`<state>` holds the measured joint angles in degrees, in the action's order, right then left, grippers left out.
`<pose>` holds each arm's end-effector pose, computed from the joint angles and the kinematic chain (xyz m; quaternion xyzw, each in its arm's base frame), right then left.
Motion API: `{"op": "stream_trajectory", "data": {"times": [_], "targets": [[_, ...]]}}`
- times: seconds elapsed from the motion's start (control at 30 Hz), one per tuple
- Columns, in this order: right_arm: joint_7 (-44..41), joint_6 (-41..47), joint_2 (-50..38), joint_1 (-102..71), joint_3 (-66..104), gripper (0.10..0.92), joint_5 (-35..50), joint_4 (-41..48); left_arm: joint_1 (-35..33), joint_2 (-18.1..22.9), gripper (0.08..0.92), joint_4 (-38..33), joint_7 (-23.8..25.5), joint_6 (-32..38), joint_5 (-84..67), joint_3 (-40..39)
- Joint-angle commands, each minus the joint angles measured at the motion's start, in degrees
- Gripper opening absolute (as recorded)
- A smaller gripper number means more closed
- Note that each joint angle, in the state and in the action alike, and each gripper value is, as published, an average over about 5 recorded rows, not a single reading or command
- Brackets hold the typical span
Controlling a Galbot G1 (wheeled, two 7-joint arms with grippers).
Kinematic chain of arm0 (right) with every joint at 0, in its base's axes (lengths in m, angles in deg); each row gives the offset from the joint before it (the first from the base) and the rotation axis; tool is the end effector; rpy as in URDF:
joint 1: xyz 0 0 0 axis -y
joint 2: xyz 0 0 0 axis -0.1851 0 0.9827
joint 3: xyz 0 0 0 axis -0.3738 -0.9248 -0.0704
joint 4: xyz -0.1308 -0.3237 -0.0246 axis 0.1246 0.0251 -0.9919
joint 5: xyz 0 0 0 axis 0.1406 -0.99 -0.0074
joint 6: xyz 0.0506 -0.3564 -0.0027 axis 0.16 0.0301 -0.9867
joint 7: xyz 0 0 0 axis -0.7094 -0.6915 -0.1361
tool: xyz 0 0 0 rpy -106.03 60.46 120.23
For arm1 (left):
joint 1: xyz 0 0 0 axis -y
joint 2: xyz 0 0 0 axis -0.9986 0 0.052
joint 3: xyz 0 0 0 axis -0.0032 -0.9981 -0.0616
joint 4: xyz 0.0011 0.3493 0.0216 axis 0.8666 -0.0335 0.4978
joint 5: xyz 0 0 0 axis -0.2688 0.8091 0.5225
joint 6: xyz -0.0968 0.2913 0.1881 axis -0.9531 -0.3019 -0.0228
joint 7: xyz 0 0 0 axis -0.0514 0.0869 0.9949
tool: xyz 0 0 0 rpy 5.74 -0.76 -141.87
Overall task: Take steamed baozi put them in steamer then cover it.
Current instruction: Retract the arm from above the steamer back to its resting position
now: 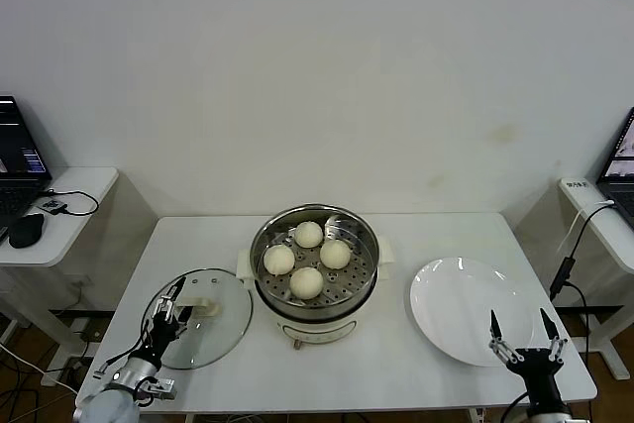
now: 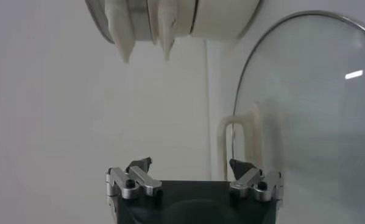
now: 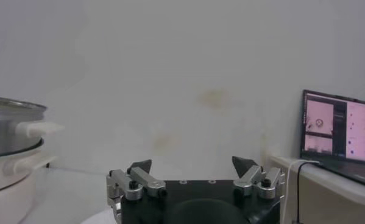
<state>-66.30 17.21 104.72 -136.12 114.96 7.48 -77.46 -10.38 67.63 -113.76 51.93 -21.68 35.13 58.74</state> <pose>0.1319 -0.1547 -0.3661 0.0472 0.9949 -0.0847 0.0258 0.2619 0.1873 -0.4345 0.0946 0.6965 0.7102 0.0405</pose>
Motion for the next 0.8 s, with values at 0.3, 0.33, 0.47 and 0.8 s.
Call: {"op": "stream_trajectory", "data": {"times": [0.3, 0.33, 0.47, 0.8], "targets": [[-0.20, -0.44, 0.59, -0.19, -0.62, 0.823, -0.77, 0.99, 5.29, 0.14, 0.796, 5.01, 1.33, -0.05, -0.52, -2.13], [-0.21, -0.44, 0.60, -0.14, -0.72, 0.823, -0.81, 1.07, 5.31, 0.13, 0.773, 5.10, 1.39, -0.04, -0.52, -2.14], [-0.23, -0.53, 0.65, 0.10, -1.14, 0.823, -1.01, 1.53, 5.24, 0.12, 0.663, 5.58, 1.72, 0.12, -0.48, -2.10], [-0.36, -0.63, 0.44, 0.15, -2.09, 0.823, -1.46, 1.72, 4.56, 0.56, 0.377, 5.74, 0.25, 0.42, 0.12, -0.96]]}}
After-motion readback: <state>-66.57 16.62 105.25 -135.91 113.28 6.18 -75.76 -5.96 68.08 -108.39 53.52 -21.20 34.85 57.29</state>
